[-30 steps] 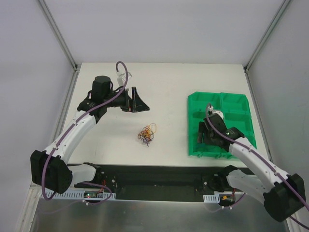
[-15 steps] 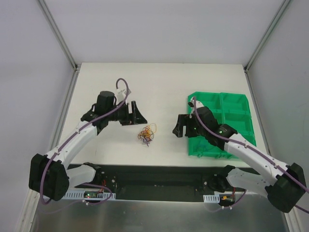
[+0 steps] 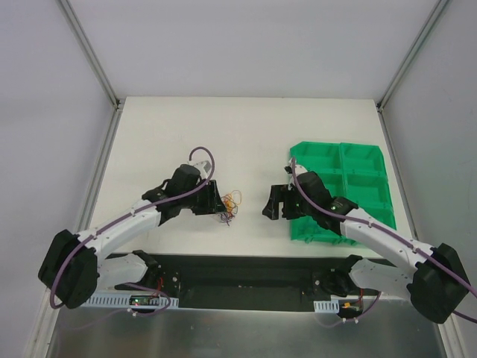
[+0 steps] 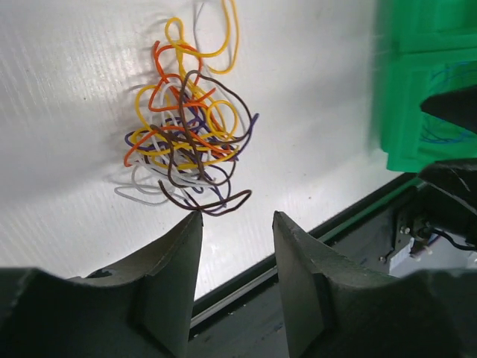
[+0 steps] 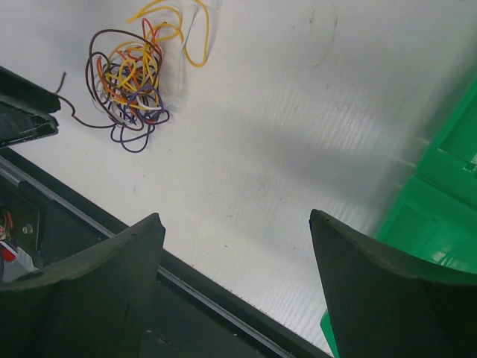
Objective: Untangle the cables
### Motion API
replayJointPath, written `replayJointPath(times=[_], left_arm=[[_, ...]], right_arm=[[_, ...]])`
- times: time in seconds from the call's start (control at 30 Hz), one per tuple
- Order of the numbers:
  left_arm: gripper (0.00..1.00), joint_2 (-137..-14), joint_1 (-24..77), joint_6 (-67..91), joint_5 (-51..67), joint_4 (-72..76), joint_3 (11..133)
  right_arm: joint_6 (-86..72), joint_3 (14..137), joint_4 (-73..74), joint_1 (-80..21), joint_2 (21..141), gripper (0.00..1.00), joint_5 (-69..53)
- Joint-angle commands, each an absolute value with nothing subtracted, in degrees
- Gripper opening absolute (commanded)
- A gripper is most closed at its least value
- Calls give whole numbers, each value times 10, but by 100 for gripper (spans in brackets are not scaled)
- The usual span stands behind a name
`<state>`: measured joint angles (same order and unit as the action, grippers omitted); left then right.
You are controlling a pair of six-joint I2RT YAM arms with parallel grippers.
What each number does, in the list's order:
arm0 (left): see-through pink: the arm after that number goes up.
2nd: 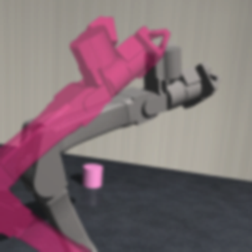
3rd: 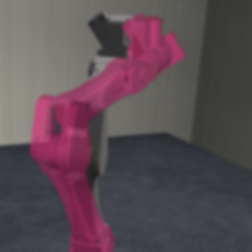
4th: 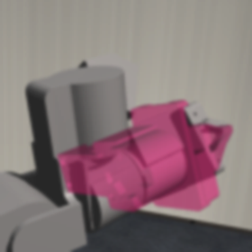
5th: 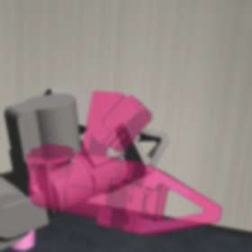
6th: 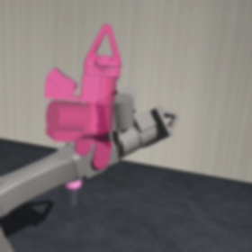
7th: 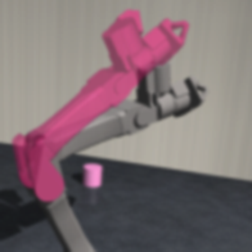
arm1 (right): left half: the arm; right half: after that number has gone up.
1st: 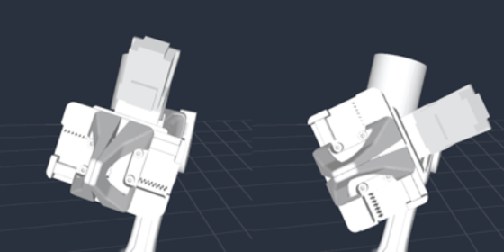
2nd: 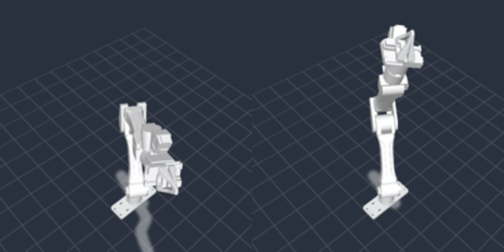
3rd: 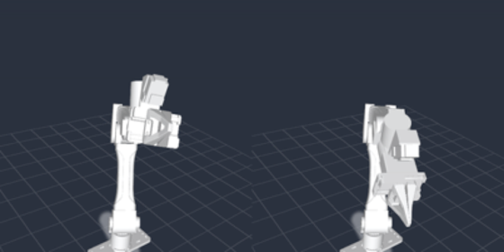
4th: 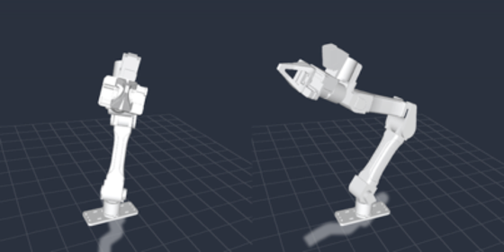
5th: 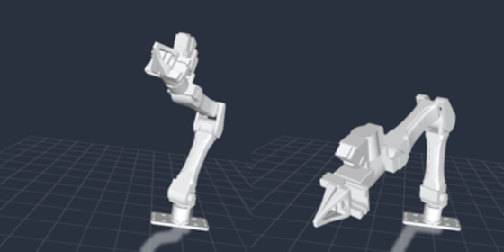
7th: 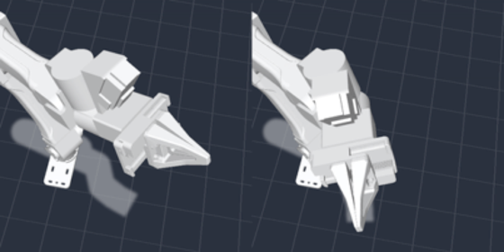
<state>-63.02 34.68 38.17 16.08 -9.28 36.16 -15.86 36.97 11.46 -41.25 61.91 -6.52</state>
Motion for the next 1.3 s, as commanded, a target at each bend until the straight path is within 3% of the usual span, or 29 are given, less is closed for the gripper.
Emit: replayJointPath(times=[0.0,0.2,0.37,0.4,0.5,0.57,0.8,0.93,1.17,1.27], left_arm=[[42,-692,361,360,124,-66,405],[42,-736,368,370,132,-38,417],[34,-736,368,376,117,-38,411],[38,-725,368,381,113,-37,404],[63,-694,368,376,108,-32,385],[72,-679,368,371,95,-46,382],[72,-721,364,336,56,-136,440],[83,-752,362,331,39,-134,456],[71,-806,359,331,11,-125,471],[65,-801,359,336,12,-104,455]], right_arm=[[-176,348,76,-416,594,82,-76],[-188,334,54,-418,608,82,-87],[-178,367,29,-419,655,83,-90],[-168,382,26,-419,672,84,-90],[-140,455,32,-406,749,84,-101],[-123,506,31,-394,809,83,-112],[-33,645,36,-403,980,67,-94],[-4,652,-12,-418,1005,65,-110],[20,634,-48,-447,1031,56,-104],[-54,625,-61,-442,1036,55,-78]])
